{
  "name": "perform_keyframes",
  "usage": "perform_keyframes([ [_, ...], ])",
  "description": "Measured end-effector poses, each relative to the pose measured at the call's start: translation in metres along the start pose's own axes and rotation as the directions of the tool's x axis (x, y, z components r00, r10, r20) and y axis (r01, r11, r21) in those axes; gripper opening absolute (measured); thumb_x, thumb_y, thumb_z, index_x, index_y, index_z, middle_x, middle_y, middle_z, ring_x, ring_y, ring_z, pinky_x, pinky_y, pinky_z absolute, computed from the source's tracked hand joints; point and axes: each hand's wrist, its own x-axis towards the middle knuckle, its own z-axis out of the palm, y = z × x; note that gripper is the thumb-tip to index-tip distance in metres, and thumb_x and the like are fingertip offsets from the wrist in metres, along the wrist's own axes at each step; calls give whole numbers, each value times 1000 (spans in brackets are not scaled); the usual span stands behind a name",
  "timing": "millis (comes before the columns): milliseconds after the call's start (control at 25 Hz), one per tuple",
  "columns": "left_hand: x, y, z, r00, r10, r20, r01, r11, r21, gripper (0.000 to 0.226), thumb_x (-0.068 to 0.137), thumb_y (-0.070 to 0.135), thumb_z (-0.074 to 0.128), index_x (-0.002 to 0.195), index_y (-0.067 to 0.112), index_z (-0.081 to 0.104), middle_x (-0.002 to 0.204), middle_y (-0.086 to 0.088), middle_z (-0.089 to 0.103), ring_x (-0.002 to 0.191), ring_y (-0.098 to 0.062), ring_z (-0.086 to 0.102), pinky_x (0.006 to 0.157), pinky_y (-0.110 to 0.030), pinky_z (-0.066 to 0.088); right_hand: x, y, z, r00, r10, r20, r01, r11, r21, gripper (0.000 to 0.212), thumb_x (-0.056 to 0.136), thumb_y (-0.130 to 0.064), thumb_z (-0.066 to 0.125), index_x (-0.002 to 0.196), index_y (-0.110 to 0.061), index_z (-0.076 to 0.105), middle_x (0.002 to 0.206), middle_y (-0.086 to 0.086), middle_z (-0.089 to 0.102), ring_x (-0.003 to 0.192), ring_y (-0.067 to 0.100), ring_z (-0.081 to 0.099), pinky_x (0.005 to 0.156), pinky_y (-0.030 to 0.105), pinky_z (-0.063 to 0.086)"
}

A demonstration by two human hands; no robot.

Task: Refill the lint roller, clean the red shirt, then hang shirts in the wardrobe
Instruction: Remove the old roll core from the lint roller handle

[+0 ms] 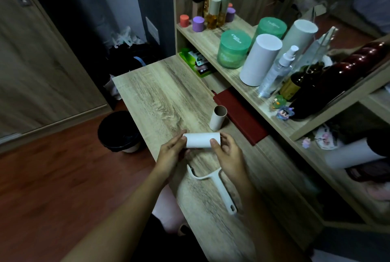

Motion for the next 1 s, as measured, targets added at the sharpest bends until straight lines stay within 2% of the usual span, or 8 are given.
perform_keyframes([
  [200, 2, 2, 1, 994, 64, -86, -62, 998, 23, 33, 89, 7, 58, 121, 11, 57, 111, -7, 64, 95, -17, 62, 85, -26, 53, -1, -1, -5, 1000, 16, 12, -17, 999, 34, 29, 81, -15, 69, 106, -16, 54, 96, -3, 66, 83, 2, 67, 69, 16, 52],
  [360, 9, 0, 0, 983, 100, -151, -96, 995, 33, 38, 89, 9, 59, 127, 10, 54, 122, -10, 61, 108, -19, 59, 95, -29, 49, -3, 3, -6, 996, 47, 80, -48, 999, 12, 29, 76, -8, 73, 89, -20, 49, 89, 1, 65, 78, 4, 67, 67, 19, 51],
  [440, 10, 2, 5, 984, 109, -142, -105, 994, 38, 39, 88, 10, 60, 127, 13, 55, 118, -8, 62, 107, -18, 58, 98, -31, 46, -4, 4, -6, 987, 79, 137, -74, 997, -38, 31, 77, -6, 71, 87, -21, 45, 87, -1, 63, 77, 7, 65, 66, 22, 50],
  [520, 11, 6, 8, 986, 121, -113, -112, 990, 82, 38, 88, 13, 61, 125, 17, 57, 113, -3, 64, 102, -14, 60, 94, -29, 47, -5, 7, -7, 972, 92, 217, -69, 992, -108, 36, 75, -12, 71, 96, -26, 46, 97, -2, 64, 88, 15, 64, 74, 31, 50],
  [640, 10, 14, 12, 992, 113, -63, -107, 990, 89, 37, 89, 16, 60, 126, 19, 56, 101, 1, 66, 90, -8, 63, 86, -25, 49, -6, 6, -7, 938, 89, 335, -6, 971, -240, 63, 69, -25, 67, 127, -27, 43, 118, -1, 59, 106, 15, 59, 89, 35, 51],
  [800, 11, 10, 17, 987, 107, -124, -99, 993, 63, 43, 89, 17, 61, 127, 18, 42, 95, -3, 63, 92, -16, 63, 81, -26, 54, -1, 7, -4, 958, 87, 274, 9, 944, -330, 63, 64, -30, 70, 124, -23, 50, 110, 0, 65, 98, 14, 63, 88, 43, 53],
  [880, 14, 2, 10, 971, 134, -196, -83, 965, 249, 39, 83, 26, 69, 115, 14, 51, 96, -2, 64, 98, -23, 65, 88, -36, 53, 3, 6, -4, 975, 90, 205, -33, 963, -267, 61, 68, -24, 76, 122, -22, 49, 112, 0, 64, 99, 13, 63, 88, 41, 53],
  [1000, 17, -9, -7, 975, 191, -118, -57, 720, 692, 42, 72, 32, 73, 108, 15, 61, 102, -6, 68, 96, -23, 64, 88, -35, 51, 8, 3, -7, 986, 74, 147, -40, 975, -218, 60, 72, -27, 76, 126, -22, 48, 117, -1, 62, 102, 12, 62, 88, 35, 53],
])
